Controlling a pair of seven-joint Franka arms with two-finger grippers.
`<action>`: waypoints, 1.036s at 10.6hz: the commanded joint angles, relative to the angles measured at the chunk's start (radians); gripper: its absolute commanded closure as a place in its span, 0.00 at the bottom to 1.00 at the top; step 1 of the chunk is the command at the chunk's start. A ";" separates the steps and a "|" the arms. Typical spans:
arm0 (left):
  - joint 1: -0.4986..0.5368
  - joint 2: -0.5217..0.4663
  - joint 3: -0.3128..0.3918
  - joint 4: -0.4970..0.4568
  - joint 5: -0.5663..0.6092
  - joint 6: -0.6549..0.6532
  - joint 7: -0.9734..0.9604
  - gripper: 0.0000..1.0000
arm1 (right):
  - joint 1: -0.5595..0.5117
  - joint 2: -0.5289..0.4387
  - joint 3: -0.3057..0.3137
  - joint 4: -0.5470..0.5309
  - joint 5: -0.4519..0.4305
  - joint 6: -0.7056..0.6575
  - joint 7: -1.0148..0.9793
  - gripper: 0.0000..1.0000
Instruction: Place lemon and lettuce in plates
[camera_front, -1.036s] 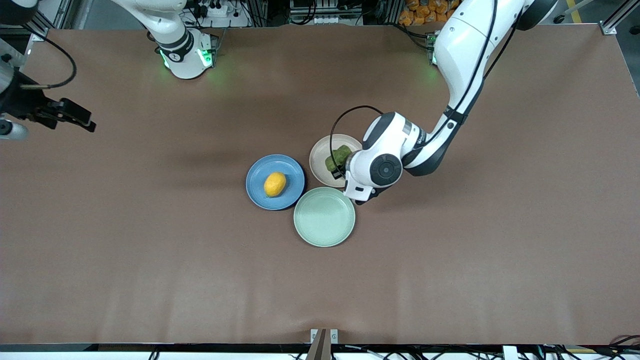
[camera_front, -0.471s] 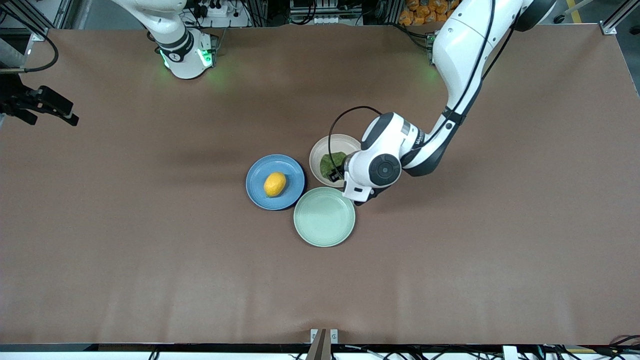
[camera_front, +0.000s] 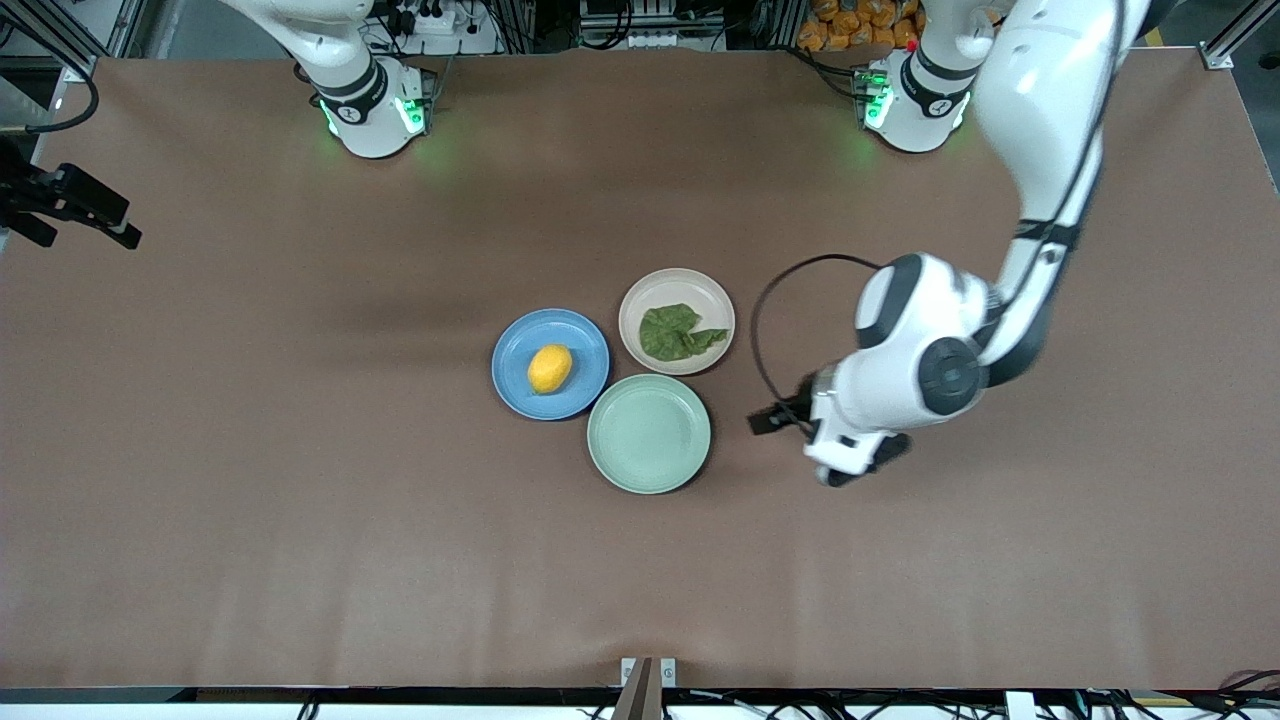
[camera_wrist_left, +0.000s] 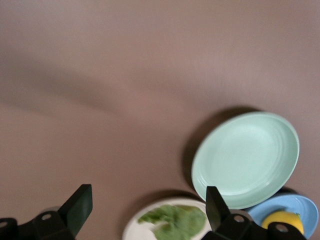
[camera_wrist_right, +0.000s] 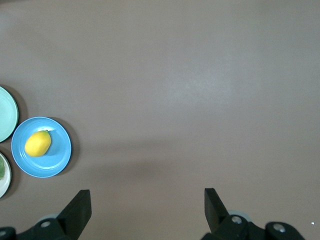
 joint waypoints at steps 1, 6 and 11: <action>0.046 -0.110 -0.007 -0.028 0.063 -0.042 0.032 0.00 | 0.037 0.004 -0.012 0.032 0.005 -0.015 -0.002 0.00; 0.163 -0.325 -0.001 -0.028 0.112 -0.249 0.275 0.00 | 0.060 0.004 -0.013 0.053 -0.098 -0.064 -0.012 0.00; 0.238 -0.494 0.001 -0.039 0.116 -0.439 0.282 0.00 | 0.063 0.009 -0.025 0.053 -0.084 -0.057 -0.013 0.00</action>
